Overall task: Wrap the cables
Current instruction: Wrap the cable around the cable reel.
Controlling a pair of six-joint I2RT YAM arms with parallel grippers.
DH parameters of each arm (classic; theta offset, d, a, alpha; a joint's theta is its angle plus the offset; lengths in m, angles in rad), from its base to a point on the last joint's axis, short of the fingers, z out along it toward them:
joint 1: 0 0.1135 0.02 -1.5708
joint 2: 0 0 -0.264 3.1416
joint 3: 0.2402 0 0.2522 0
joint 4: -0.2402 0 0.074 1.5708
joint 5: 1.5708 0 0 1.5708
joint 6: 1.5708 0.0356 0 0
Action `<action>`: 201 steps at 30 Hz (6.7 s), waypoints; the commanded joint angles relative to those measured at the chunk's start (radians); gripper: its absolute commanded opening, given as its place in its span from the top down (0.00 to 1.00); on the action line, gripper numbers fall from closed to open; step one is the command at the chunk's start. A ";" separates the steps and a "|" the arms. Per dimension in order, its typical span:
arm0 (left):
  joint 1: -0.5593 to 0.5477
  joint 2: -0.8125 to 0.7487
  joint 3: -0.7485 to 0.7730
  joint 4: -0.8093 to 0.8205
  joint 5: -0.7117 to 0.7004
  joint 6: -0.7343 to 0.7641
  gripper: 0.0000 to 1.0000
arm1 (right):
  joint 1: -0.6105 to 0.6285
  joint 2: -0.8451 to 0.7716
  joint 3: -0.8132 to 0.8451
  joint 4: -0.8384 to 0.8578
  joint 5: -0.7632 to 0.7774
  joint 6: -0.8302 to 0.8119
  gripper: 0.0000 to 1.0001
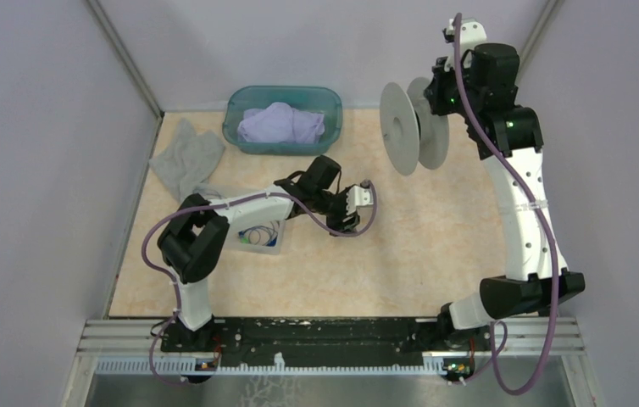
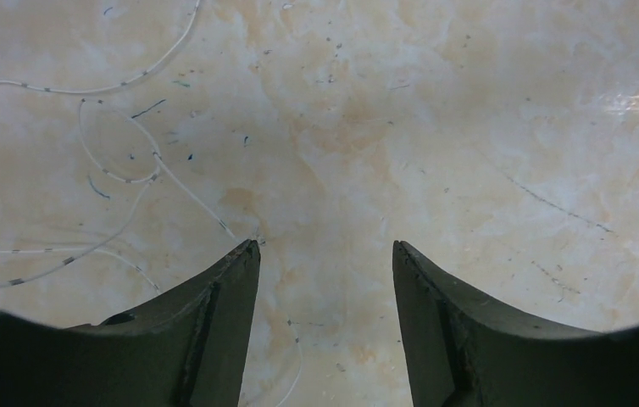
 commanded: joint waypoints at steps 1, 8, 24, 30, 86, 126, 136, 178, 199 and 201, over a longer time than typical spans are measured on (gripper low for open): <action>0.003 0.018 0.013 0.005 -0.081 0.072 0.35 | -0.007 -0.066 0.066 0.060 0.005 0.000 1.00; 0.003 0.097 0.056 0.057 -0.163 0.061 0.38 | -0.007 -0.071 0.053 0.054 -0.003 -0.001 1.00; 0.043 -0.069 0.011 -0.092 0.064 0.154 0.35 | -0.008 -0.063 0.024 0.060 -0.006 -0.015 1.00; 0.109 -0.046 0.053 -0.054 0.084 0.077 0.34 | -0.008 -0.074 0.005 0.063 -0.017 -0.015 1.00; -0.224 -0.039 0.838 -0.762 0.058 0.174 0.99 | 0.037 0.023 -0.376 0.385 0.265 -0.126 1.00; 0.593 0.006 0.622 -0.008 -0.193 -0.482 0.99 | 0.043 -0.210 -0.549 0.230 -0.263 -0.219 1.00; 0.648 0.109 0.549 -0.006 -0.243 -0.425 0.99 | 0.020 -0.198 -0.364 0.135 -0.410 -0.152 1.00; 0.099 -0.181 -0.130 -0.014 0.017 0.046 1.00 | -0.016 0.076 -0.044 0.311 0.043 0.186 1.00; -0.135 -0.108 0.377 -0.609 0.126 0.292 1.00 | 0.126 0.033 -0.372 0.563 0.316 0.032 1.00; -0.135 -0.105 0.420 -0.614 0.125 0.269 1.00 | 0.135 0.025 -0.400 0.575 0.323 0.019 1.00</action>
